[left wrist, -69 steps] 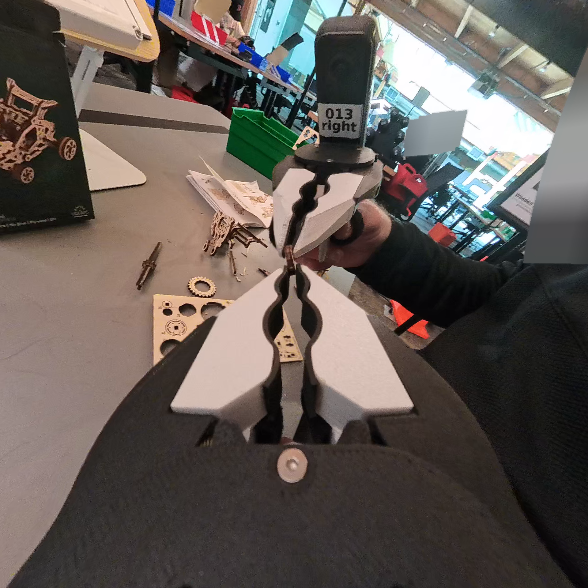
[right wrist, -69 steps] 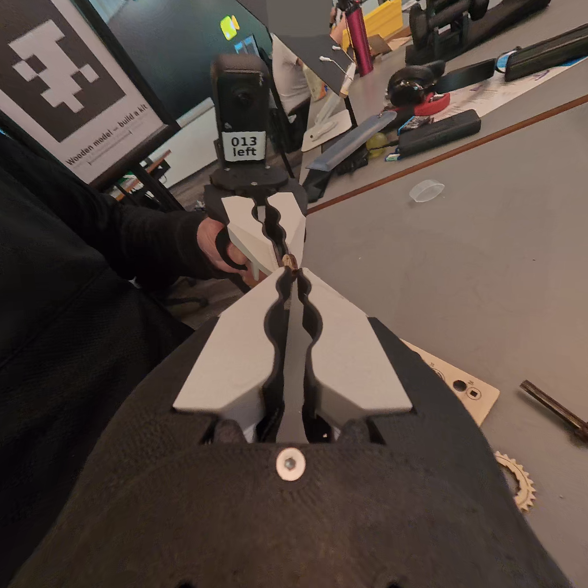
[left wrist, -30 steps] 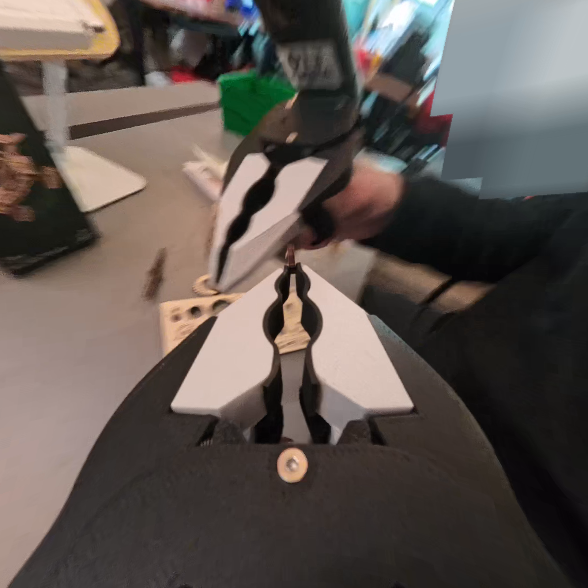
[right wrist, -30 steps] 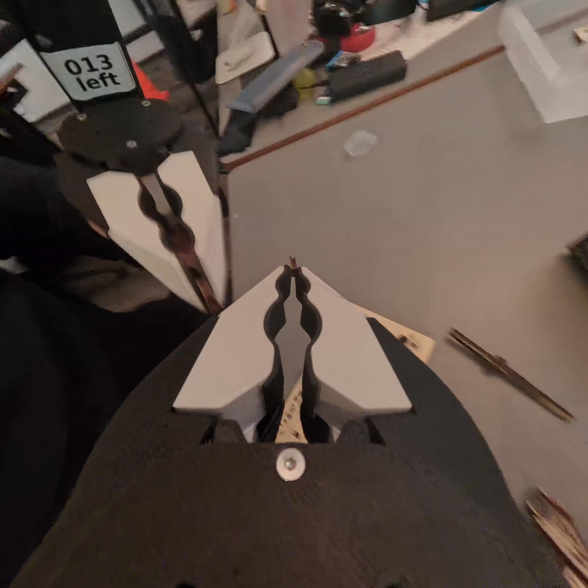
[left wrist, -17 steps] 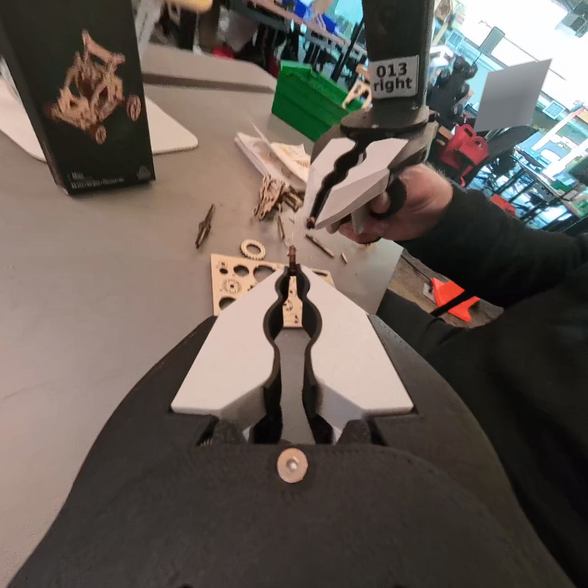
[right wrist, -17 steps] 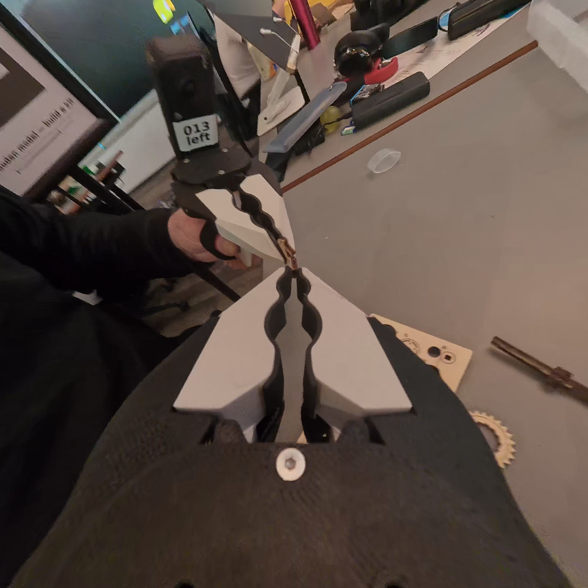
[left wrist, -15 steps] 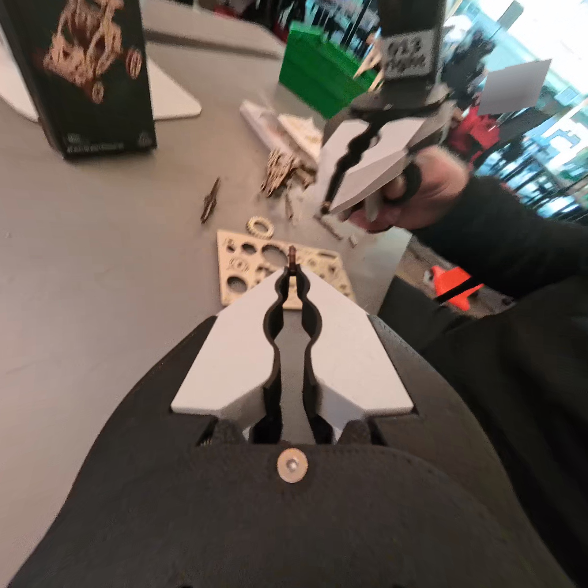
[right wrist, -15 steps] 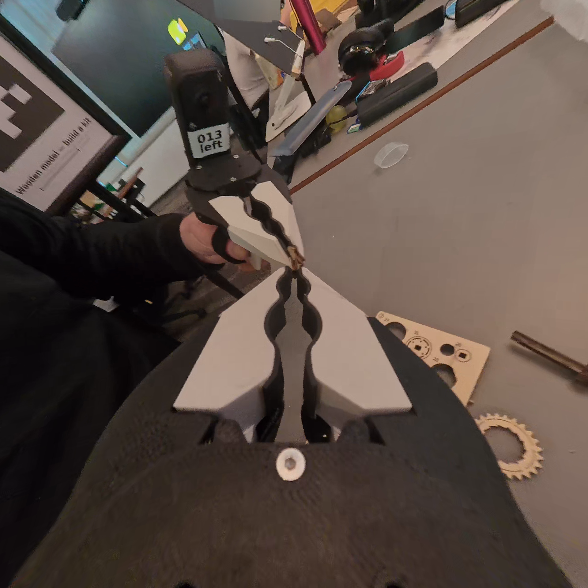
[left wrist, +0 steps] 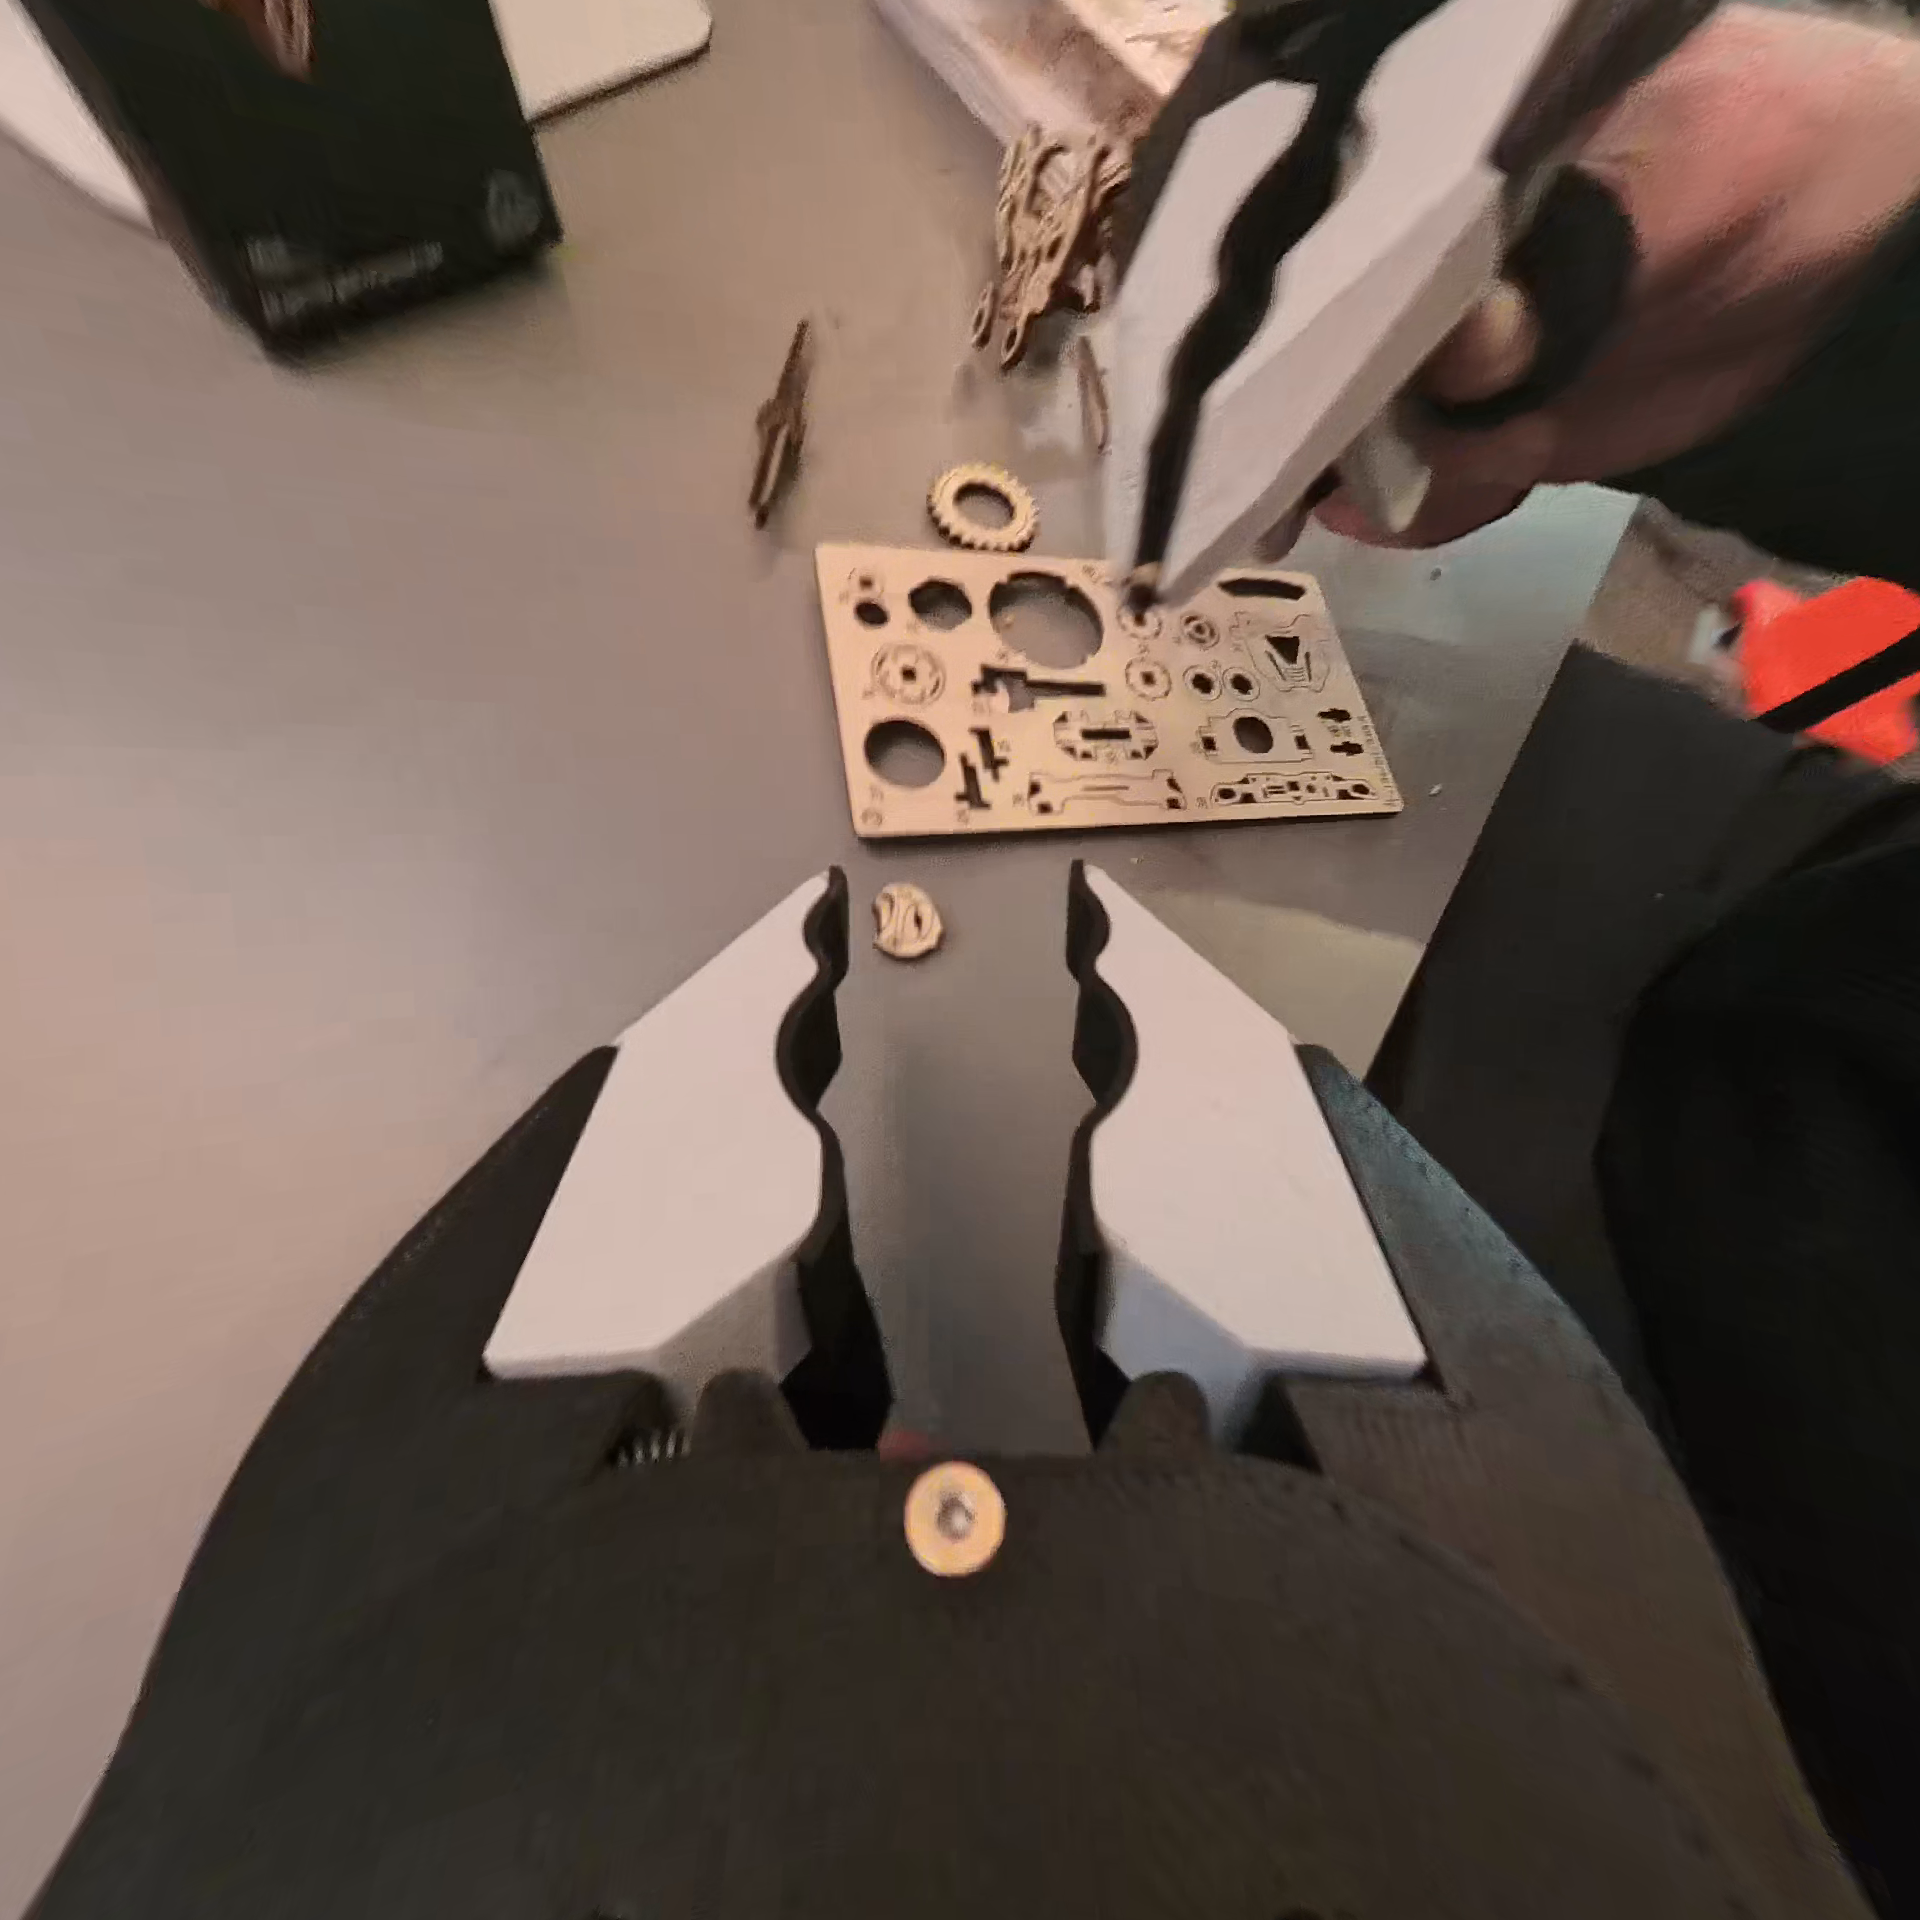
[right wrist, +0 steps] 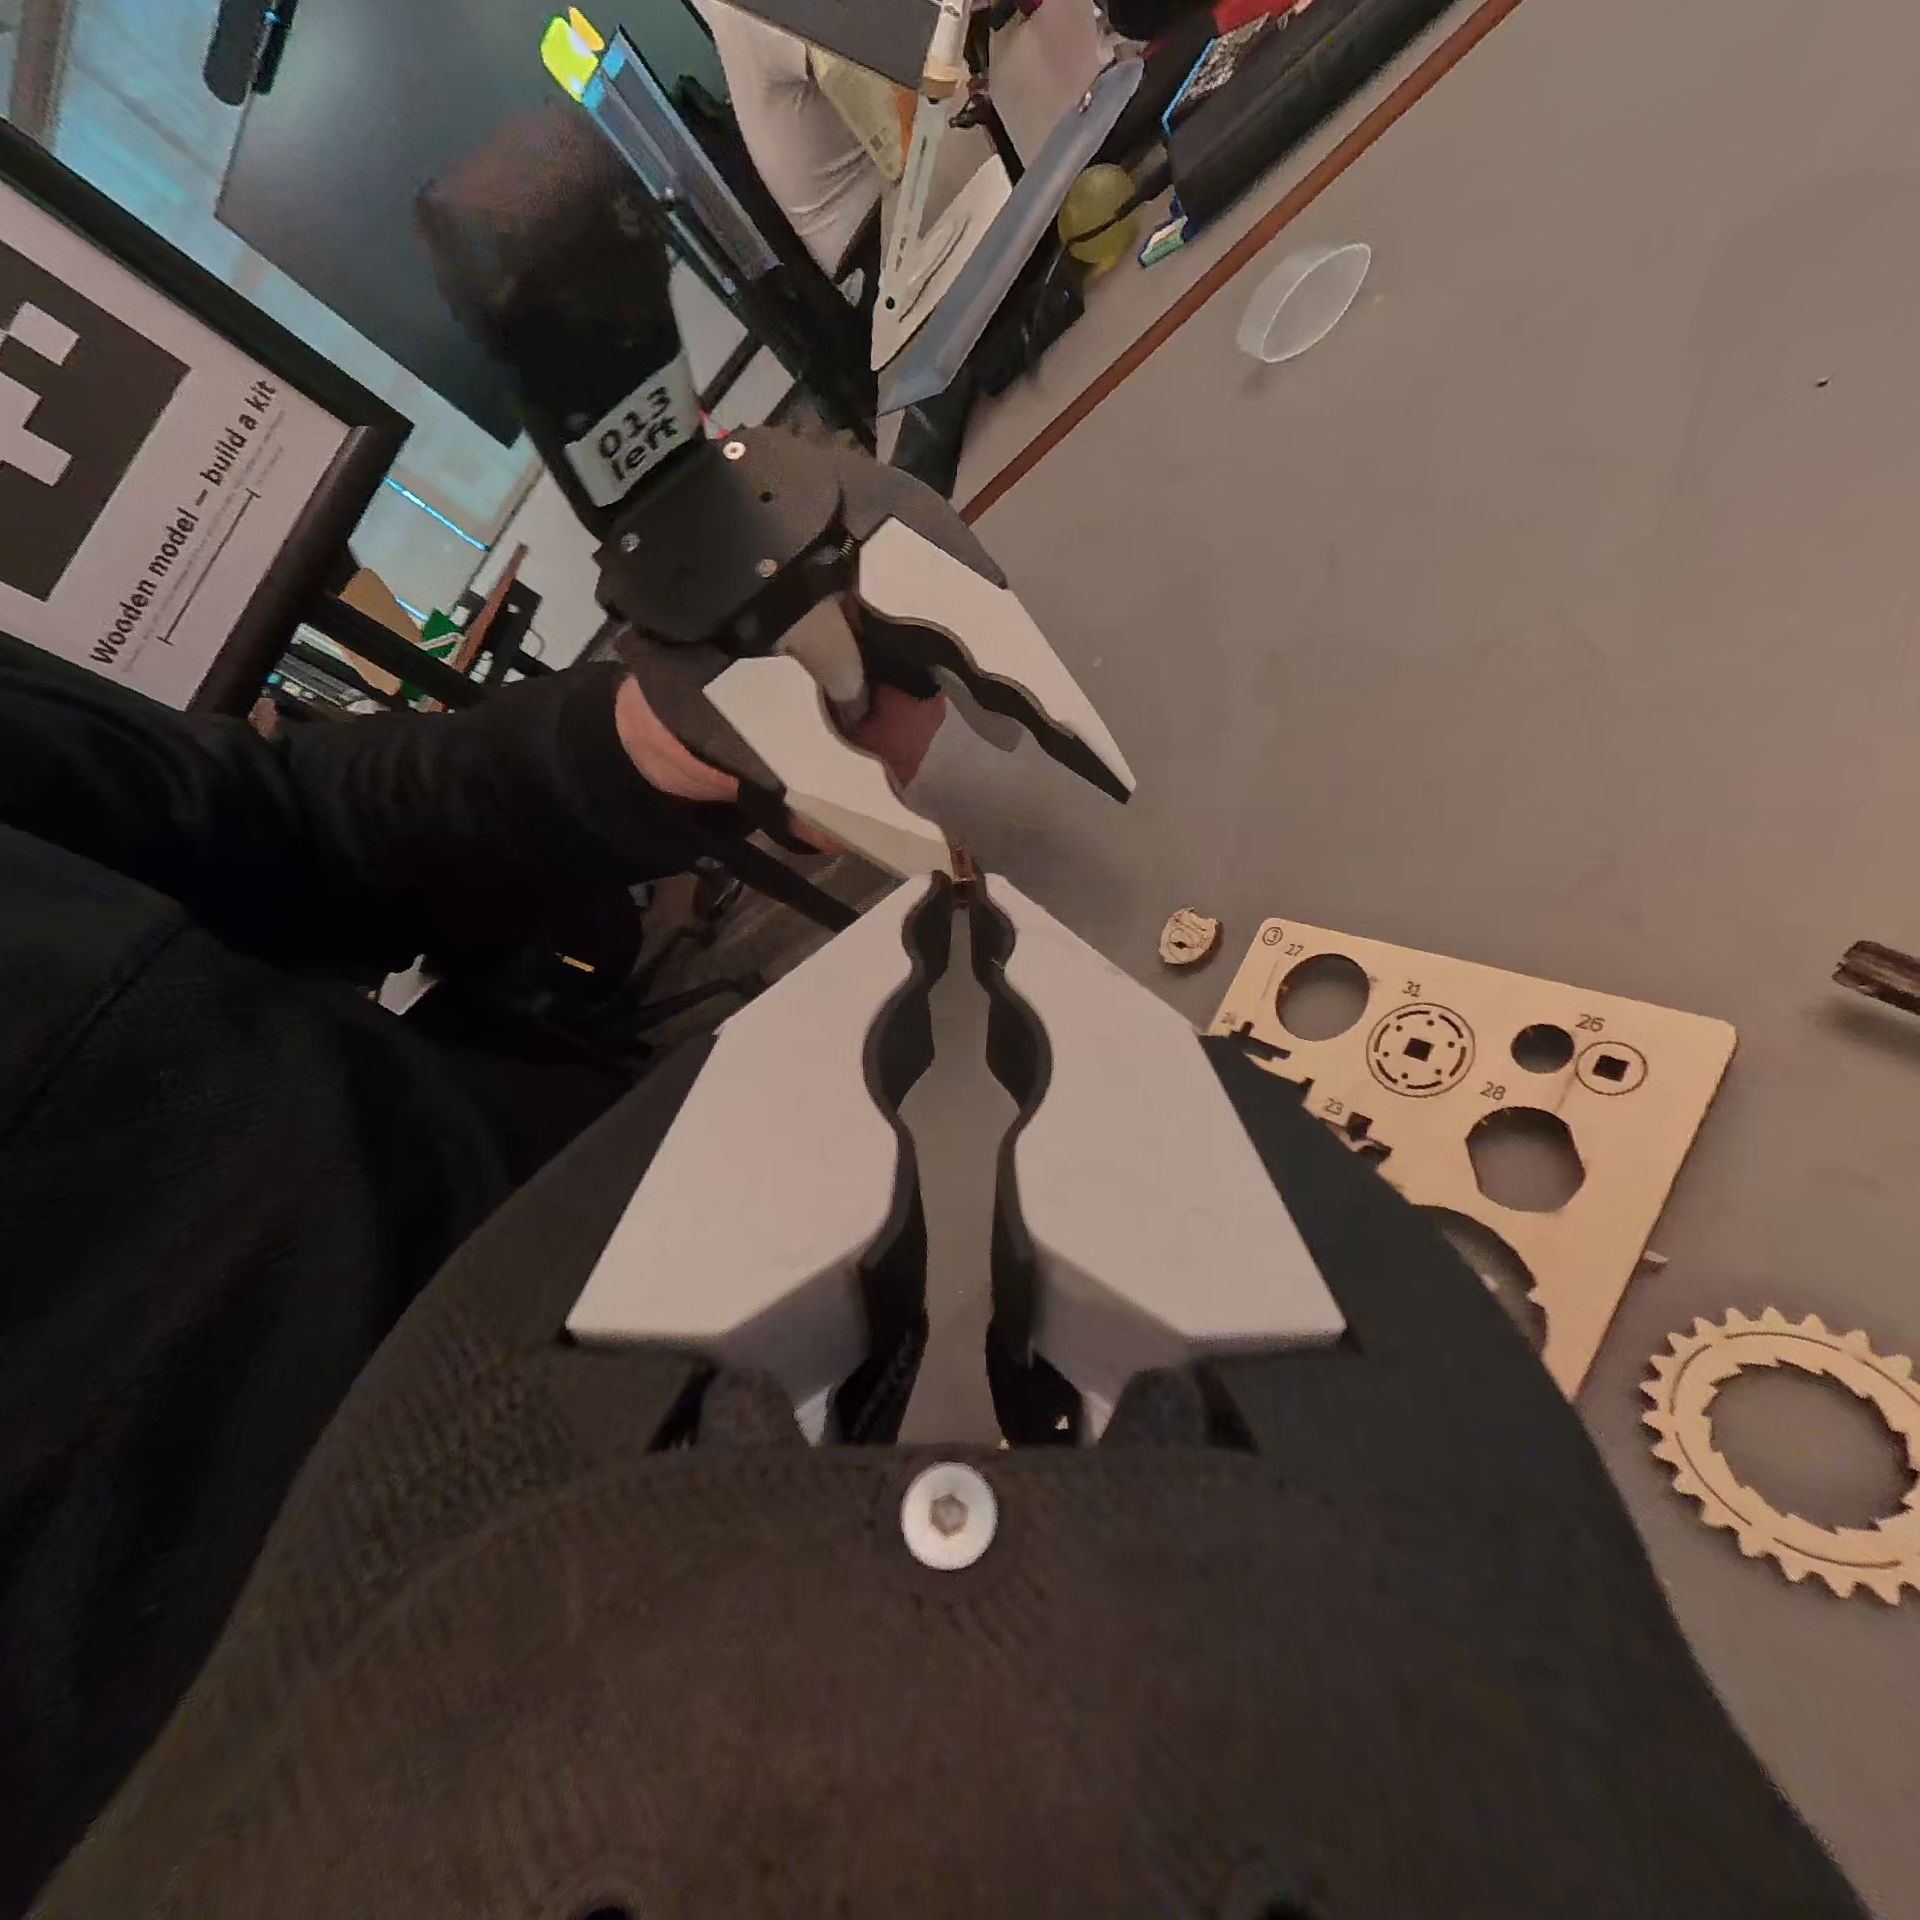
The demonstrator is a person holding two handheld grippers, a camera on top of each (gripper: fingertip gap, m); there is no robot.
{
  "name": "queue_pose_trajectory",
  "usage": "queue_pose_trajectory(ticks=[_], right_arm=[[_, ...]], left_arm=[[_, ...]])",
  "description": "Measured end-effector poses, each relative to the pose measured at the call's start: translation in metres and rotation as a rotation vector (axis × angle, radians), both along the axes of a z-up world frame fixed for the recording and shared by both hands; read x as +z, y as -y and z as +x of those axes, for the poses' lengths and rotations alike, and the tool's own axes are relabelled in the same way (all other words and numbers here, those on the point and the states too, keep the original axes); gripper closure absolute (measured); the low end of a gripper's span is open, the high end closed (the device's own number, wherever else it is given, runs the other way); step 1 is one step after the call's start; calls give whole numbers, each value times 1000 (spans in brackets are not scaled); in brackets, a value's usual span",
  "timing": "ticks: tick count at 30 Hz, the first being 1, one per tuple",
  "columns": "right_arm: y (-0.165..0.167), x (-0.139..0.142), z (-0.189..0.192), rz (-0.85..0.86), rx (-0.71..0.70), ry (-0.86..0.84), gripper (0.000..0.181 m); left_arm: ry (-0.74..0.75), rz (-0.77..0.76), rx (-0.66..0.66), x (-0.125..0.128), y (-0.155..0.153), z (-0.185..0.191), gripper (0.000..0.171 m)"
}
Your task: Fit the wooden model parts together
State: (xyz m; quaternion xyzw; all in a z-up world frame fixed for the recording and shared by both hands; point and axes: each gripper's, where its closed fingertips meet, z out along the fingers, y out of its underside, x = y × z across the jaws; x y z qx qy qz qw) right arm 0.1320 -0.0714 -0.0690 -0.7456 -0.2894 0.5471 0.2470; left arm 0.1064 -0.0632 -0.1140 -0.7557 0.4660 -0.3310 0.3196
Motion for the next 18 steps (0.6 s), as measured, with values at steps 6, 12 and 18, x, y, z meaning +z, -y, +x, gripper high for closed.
queue_pose_trajectory(ticks=[6,12,18], right_arm=[[3,2,-5,-81,11,-53,181],[3,-6,-15,-140,32,-48,181],[3,4,-22,-231,53,-157,180]], left_arm=[[-79,324,-91,20,7,23,131],[-80,401,-93,22,7,26,141],[-71,466,-72,30,3,23,163]])
